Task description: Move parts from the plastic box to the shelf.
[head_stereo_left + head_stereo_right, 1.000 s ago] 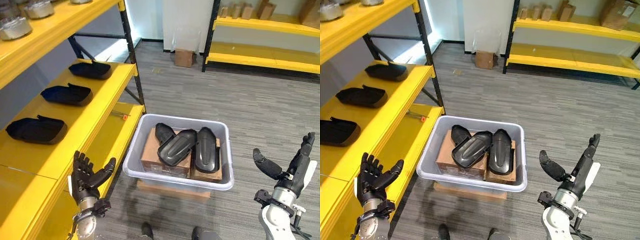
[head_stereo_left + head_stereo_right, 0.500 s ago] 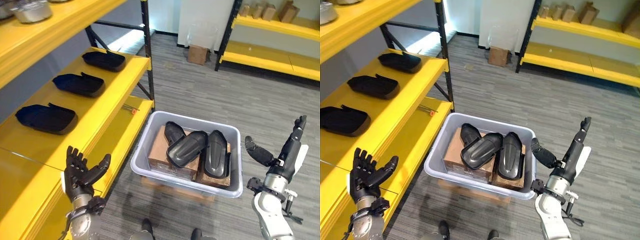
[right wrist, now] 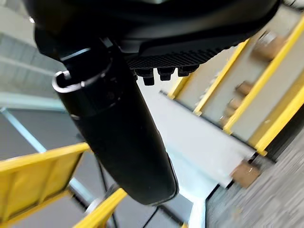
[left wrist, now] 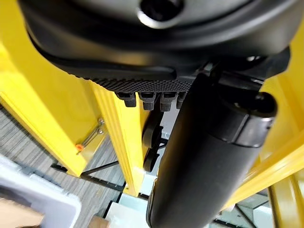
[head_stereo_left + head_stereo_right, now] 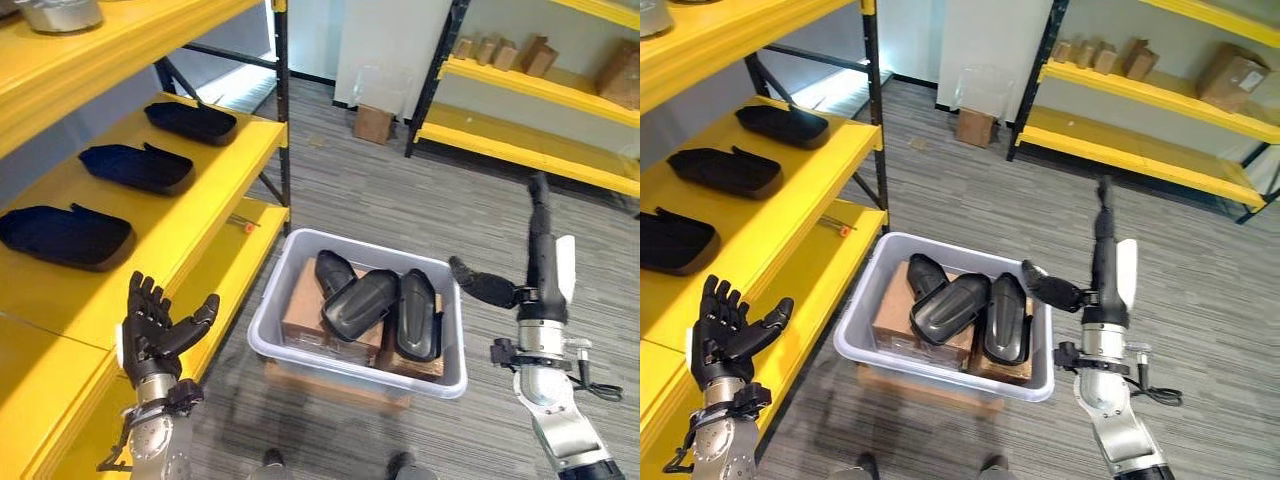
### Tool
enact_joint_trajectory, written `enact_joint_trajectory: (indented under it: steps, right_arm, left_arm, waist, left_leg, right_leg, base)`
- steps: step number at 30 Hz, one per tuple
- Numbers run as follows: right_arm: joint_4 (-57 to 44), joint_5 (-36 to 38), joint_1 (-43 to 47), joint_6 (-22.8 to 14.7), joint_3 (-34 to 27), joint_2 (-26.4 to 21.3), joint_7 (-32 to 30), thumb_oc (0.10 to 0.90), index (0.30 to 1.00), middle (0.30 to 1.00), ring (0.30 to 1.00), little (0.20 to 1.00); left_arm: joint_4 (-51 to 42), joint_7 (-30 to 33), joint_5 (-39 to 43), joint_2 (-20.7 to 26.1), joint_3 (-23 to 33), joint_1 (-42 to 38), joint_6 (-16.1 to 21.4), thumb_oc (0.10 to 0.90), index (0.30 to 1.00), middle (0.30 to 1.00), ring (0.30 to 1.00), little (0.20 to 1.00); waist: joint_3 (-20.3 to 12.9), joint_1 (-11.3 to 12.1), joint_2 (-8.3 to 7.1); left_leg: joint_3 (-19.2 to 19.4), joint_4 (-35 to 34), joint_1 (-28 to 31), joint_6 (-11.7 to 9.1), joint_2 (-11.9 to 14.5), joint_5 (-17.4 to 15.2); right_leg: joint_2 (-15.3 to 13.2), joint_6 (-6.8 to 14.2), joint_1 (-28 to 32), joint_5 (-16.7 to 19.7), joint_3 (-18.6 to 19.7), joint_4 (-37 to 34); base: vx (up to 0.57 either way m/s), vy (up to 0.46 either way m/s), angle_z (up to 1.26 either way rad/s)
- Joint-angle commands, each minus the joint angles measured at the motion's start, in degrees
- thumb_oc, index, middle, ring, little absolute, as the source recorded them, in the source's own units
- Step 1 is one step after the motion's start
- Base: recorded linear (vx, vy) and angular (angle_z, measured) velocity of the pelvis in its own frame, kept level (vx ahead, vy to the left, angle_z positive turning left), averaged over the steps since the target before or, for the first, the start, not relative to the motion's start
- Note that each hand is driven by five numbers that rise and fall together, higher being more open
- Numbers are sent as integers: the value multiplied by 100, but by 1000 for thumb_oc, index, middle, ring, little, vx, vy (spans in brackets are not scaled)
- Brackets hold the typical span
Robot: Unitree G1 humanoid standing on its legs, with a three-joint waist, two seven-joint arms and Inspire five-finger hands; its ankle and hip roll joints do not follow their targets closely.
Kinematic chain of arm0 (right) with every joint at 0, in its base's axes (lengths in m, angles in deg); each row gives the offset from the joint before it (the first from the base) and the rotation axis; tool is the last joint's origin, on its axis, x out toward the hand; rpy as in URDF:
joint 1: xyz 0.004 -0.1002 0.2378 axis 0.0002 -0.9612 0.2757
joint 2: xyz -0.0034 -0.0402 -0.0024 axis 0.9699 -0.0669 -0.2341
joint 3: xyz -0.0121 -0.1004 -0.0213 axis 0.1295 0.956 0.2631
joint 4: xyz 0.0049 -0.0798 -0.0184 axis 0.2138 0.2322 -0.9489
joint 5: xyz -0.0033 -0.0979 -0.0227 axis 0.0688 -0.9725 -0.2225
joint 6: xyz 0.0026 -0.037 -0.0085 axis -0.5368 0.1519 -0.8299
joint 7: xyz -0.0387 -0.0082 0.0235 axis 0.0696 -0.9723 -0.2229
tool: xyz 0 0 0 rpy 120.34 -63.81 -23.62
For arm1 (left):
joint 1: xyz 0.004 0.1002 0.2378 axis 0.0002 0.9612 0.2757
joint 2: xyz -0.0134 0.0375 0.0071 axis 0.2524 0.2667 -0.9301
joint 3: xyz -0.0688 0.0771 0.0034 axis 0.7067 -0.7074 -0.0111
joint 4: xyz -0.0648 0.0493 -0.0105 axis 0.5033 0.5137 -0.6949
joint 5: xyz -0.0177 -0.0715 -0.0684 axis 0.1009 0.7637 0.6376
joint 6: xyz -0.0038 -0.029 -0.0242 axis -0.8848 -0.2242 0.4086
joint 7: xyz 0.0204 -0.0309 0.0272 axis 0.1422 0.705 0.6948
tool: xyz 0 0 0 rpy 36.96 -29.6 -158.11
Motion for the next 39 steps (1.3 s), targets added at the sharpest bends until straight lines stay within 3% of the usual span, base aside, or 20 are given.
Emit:
enact_joint_trajectory:
  steps: [1, 6, 13, 18, 21, 28, 29, 30, 33, 35, 39]
  right_arm:
    - [-277, -30, 726, 57, -304, -197, 317, 900, 1000, 1000, 1000, 1000]
    - [-218, -428, 847, 220, -57, -464, 798, 900, 1000, 1000, 1000, 1000]
    - [-176, -330, 1141, 394, 60, -677, 1004, 900, 1000, 1000, 1000, 1000]
    - [-158, -420, 1359, 760, 309, -497, 932, 900, 1000, 1000, 1000, 1000]
    - [-107, -615, 1505, 721, 395, -349, 729, 900, 1000, 1000, 1000, 1000]
    - [-106, -615, 1506, 721, 395, -349, 729, 900, 1000, 1000, 1000, 1000]
    - [2, -820, 1790, 765, 485, -324, 622, 900, 1000, 1000, 1000, 1000]
    - [123, -1064, 2434, 973, 564, -353, 672, 900, 1000, 1000, 1000, 1000]
    - [134, -1342, 2798, 1375, 664, -383, 676, 900, 1000, 1000, 1000, 1000]
    - [190, -1404, 3065, 1641, 846, -321, 596, 900, 1000, 1000, 1000, 1000]
    - [128, -1475, 3141, 1839, 960, -319, 682, 900, 1000, 1000, 1000, 1000]
  left_arm:
    - [-674, 143, -201, 252, 168, -396, 549, 900, 1000, 1000, 1000, 1000]
    - [-824, -31, -395, 164, 93, -273, 257, 900, 1000, 1000, 1000, 1000]
    - [-811, -275, -324, 163, -21, -237, 203, 900, 1000, 1000, 1000, 1000]
    - [-864, -124, -379, 186, -162, -430, 32, 900, 1000, 1000, 1000, 1000]
    - [-925, -120, -461, 235, -263, -481, -163, 900, 1000, 1000, 1000, 1000]
    - [-926, -119, -461, 235, -263, -481, -163, 900, 1000, 1000, 1000, 1000]
    - [-1026, -157, -560, 363, -493, -531, -323, 900, 1000, 1000, 1000, 1000]
    - [-974, 72, -395, 419, -568, -786, -240, 900, 1000, 1000, 1000, 1000]
    - [-967, 492, -411, 423, -601, -957, -58, 900, 1000, 1000, 1000, 1000]
    - [-1096, 1087, -1134, 500, -508, -1085, 205, 900, 1000, 1000, 1000, 1000]
    - [-1530, 1251, -1045, 595, -334, -1178, 302, 900, 1000, 1000, 1000, 1000]
  waist:
    - [-124, 127, 193]
    - [-177, 123, 306]
    - [-109, 106, 368]
    - [30, 77, 425]
    - [105, 88, 460]
    - [105, 88, 459]
    - [275, 183, 538]
    - [645, 242, 648]
    - [914, 256, 711]
    - [1146, 264, 756]
    - [1424, 289, 801]
  left_leg:
    - [-119, 172, 274, -129, 199, -489]
    - [-56, -137, 361, -353, 433, -82]
    - [-142, -222, 284, -365, 486, 126]
    - [-174, -52, 171, -340, 478, 36]
    - [-195, 53, 122, -324, 465, -31]
    - [-195, 53, 122, -324, 464, -31]
    - [-278, 193, -60, -313, 464, -82]
    - [-438, 417, -456, -322, 442, -137]
    - [-545, 600, -785, -336, 460, -133]
    - [-646, 749, -1054, -331, 443, -121]
    - [-743, 980, -1429, -331, 415, -157]
  right_leg:
    - [342, 98, 563, 274, -204, -78]
    - [592, 10, 817, -153, -399, -154]
    - [652, -141, 683, -232, -413, 8]
    - [539, -72, 432, -221, -306, 233]
    - [466, -56, 337, -220, -263, 348]
    - [465, -56, 337, -221, -263, 349]
    - [352, -39, 130, -212, -254, 514]
    - [229, -38, -268, -266, -133, 786]
    - [136, -31, -635, -289, -26, 1036]
    - [107, -37, -954, -308, 112, 1232]
    - [8, 0, -1375, -348, 246, 1499]
  base:
    - [21, -173, 8]
    - [58, -126, 3]
    - [59, -47, 8]
    - [33, 16, 13]
    - [73, 38, 6]
    - [12, 5, 0]
    - [-100, 69, -1]
    - [-147, 71, -6]
    - [-167, 23, -2]
    - [-122, 3, 15]
    - [-91, -3, 0]
